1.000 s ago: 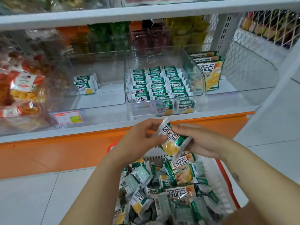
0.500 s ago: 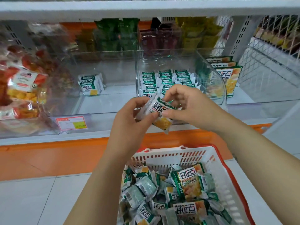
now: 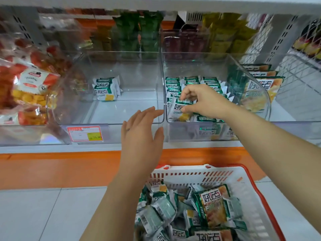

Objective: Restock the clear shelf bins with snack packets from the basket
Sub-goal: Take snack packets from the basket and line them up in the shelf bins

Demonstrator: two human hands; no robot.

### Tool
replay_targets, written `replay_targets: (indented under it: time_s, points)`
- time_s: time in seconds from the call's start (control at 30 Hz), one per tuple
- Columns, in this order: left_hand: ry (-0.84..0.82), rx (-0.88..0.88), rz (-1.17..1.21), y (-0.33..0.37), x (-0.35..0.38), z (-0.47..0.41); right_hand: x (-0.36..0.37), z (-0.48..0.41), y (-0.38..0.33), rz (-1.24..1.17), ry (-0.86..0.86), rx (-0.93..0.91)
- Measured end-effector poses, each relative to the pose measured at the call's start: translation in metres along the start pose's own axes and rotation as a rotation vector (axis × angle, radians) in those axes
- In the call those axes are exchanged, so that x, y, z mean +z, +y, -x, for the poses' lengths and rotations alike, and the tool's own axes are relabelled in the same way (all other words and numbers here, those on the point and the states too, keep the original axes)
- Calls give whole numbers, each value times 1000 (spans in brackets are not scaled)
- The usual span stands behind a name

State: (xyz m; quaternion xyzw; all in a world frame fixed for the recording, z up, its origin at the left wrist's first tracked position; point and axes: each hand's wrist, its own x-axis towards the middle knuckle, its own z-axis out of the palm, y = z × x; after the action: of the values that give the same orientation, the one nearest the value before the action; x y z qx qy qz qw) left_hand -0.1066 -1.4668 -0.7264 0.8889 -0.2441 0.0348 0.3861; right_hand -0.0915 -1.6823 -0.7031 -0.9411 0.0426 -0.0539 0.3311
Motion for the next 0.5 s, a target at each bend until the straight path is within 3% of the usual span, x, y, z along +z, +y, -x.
replay_targets:
  time_s: [0.1, 0.27, 0.5]
  points:
    - [-7, 5, -21, 1, 2, -1, 12, -6, 8, 163, -103, -12]
    - [7, 7, 5, 0, 1, -1, 19, -17, 13, 469, -96, -70]
    - [8, 15, -23, -2, 2, 1, 8, -17, 14, 423, -147, 10]
